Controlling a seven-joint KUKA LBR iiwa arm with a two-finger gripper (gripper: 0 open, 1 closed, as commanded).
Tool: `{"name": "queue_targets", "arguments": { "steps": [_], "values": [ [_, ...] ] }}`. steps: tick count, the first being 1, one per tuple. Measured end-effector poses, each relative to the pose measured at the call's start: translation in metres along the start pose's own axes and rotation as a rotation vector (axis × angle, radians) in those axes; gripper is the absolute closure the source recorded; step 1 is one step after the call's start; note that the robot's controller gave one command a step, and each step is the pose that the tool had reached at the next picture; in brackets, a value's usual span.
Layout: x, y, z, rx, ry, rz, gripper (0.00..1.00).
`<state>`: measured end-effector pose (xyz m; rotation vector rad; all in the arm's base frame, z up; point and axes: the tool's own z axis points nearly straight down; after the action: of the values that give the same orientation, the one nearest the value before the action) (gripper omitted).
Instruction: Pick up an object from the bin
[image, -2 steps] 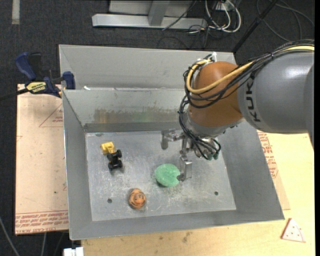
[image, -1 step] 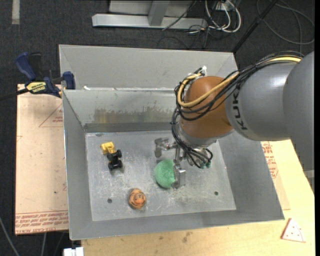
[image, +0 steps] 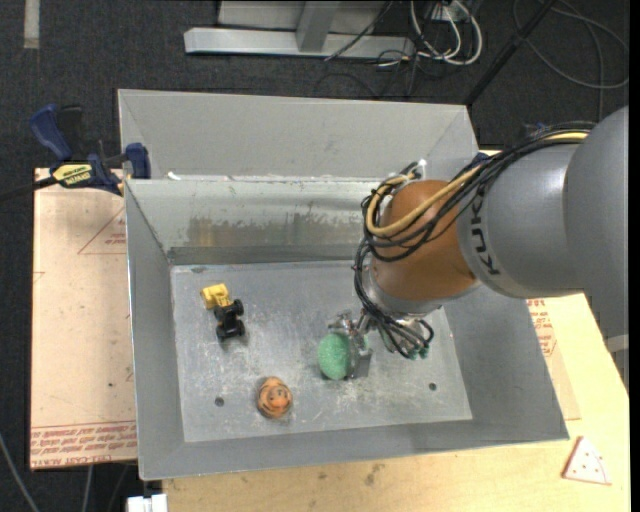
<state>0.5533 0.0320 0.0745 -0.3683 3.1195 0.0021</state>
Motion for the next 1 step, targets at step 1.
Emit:
{"name": "queue_targets", "arguments": {
  "steps": [1],
  "values": [
    [0.0000,0.0000,0.0000,0.000,0.000,0.000,1.00]
  ]
}}
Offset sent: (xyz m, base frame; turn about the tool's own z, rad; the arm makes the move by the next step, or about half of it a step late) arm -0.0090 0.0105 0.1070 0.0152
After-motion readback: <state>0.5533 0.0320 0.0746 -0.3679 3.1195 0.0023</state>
